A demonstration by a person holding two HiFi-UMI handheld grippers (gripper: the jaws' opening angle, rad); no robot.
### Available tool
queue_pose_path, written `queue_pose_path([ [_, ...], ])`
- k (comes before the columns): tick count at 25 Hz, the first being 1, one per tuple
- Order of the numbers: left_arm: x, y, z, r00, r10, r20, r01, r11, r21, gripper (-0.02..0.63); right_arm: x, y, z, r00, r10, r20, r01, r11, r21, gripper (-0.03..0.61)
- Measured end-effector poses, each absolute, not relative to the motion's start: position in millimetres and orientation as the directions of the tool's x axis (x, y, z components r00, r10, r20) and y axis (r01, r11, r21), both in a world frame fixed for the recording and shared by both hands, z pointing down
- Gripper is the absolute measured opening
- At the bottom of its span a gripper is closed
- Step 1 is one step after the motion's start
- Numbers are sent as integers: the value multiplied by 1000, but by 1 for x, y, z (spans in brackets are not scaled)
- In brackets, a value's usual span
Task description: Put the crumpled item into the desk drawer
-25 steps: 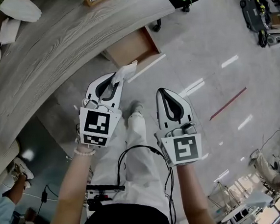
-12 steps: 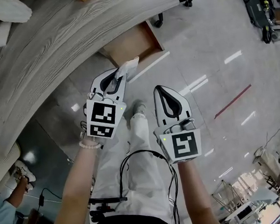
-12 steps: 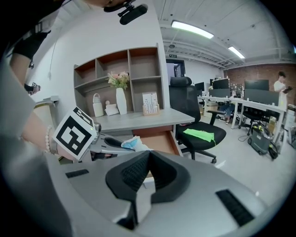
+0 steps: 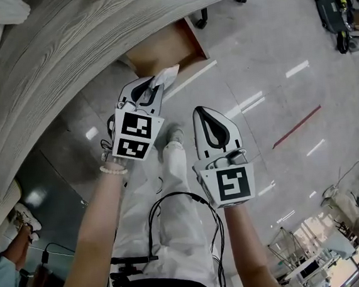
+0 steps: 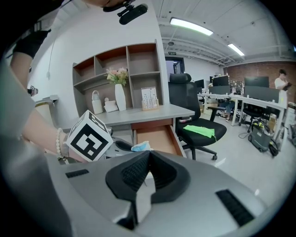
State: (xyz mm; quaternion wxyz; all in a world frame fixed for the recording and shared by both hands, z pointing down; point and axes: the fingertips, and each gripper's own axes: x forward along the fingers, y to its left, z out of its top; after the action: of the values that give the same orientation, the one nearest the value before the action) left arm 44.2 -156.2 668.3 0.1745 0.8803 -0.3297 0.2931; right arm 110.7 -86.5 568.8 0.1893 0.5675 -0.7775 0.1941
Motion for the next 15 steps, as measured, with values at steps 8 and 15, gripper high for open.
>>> queue_pose_path([
  [8, 54, -159, 682, 607, -451, 654, -658, -747, 96, 64, 104, -88, 572, -310, -812, 495, -950, 285, -127, 3],
  [15, 59, -160, 690, 605, -419, 677, -630, -772, 85, 67, 112, -91, 575, -265, -817, 512, -963, 252, -96, 2],
])
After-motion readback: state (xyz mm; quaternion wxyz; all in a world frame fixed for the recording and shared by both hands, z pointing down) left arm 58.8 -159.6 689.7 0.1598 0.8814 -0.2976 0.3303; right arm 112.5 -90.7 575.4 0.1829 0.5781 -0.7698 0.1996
